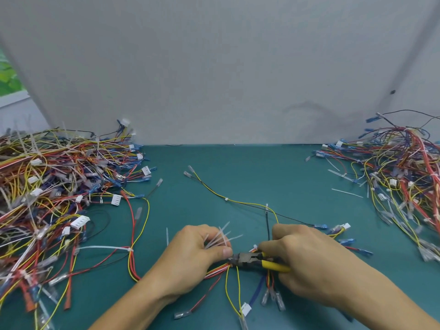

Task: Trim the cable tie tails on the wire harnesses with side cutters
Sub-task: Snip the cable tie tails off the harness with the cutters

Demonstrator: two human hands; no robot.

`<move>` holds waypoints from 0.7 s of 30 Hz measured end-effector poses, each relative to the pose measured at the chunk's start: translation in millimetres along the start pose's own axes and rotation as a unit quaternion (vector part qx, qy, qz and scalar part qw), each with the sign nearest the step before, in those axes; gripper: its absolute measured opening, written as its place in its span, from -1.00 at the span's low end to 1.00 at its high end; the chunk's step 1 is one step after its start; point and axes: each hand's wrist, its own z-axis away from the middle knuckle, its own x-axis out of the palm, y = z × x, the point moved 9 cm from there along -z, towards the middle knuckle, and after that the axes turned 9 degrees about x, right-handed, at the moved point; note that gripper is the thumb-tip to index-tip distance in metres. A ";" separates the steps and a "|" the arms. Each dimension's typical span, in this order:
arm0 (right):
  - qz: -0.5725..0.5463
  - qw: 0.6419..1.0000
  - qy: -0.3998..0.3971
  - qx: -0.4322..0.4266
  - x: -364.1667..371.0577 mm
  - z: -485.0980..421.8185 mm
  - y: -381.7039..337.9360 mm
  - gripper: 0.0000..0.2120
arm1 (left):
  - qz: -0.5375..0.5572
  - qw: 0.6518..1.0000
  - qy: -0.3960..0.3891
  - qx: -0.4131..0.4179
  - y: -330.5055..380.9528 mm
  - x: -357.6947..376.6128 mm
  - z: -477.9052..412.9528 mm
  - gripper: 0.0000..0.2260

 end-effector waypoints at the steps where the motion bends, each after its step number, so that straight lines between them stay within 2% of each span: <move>1: 0.002 1.000 0.003 -0.004 0.6 0.6 -0.6 -0.92 | -0.006 1.000 0.010 0.001 -0.6 -1.0 0.0 -0.93; 5: 0.005 1.000 0.011 -0.013 3.1 4.8 -4.2 -0.94 | -0.017 0.999 0.032 0.009 1.1 -1.8 1.8 -0.91; 8: 0.004 1.000 0.016 -0.016 2.7 5.8 -5.5 -0.87 | -0.044 0.998 0.032 0.016 1.5 -2.2 2.7 -0.83; 14: 0.014 0.999 0.045 -0.020 4.0 6.9 -3.6 -0.88 | -0.029 0.999 0.026 0.002 2.4 -0.8 3.3 -0.92; 17: 0.032 0.995 0.079 -0.046 0.0 8.6 -7.1 -0.97 | -0.016 0.999 0.030 -0.017 1.1 -0.6 2.6 -0.94; 21: 0.076 0.992 0.094 -0.021 -4.0 11.2 -5.1 -0.86 | -0.006 0.999 0.028 -0.033 -0.8 -1.4 2.8 -0.98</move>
